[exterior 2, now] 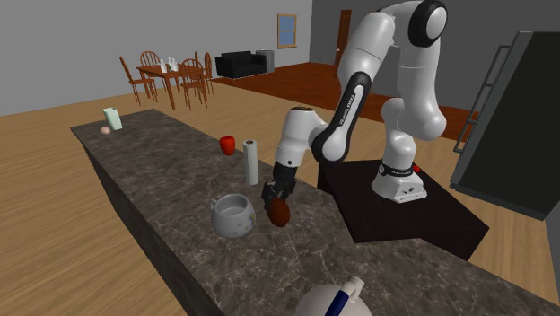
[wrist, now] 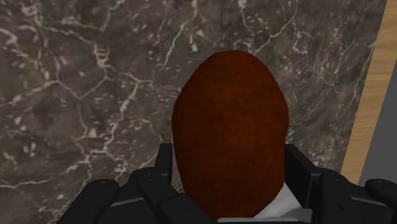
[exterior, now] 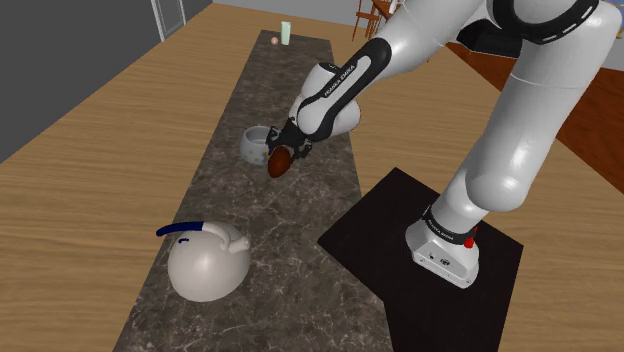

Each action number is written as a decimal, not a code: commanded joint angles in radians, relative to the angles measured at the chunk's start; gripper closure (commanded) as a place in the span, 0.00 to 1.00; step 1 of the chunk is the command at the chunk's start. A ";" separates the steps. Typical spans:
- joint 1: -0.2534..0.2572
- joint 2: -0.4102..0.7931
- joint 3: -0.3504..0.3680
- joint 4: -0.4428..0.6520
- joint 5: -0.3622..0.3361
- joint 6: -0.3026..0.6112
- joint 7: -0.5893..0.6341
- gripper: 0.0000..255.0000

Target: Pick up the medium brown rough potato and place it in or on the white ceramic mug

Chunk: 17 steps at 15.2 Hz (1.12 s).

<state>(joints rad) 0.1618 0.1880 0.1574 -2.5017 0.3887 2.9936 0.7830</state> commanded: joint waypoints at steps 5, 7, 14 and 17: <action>0.018 -0.092 -0.031 -0.006 -0.057 -0.086 0.057 1.00; 0.020 -0.118 -0.037 -0.005 -0.074 -0.114 0.073 1.00; 0.018 -0.205 -0.047 0.007 -0.121 -0.212 0.119 1.00; 0.015 -0.240 -0.048 0.016 -0.136 -0.255 0.134 1.00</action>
<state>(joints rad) 0.1775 -0.0395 0.1094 -2.4883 0.2585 2.7527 0.9103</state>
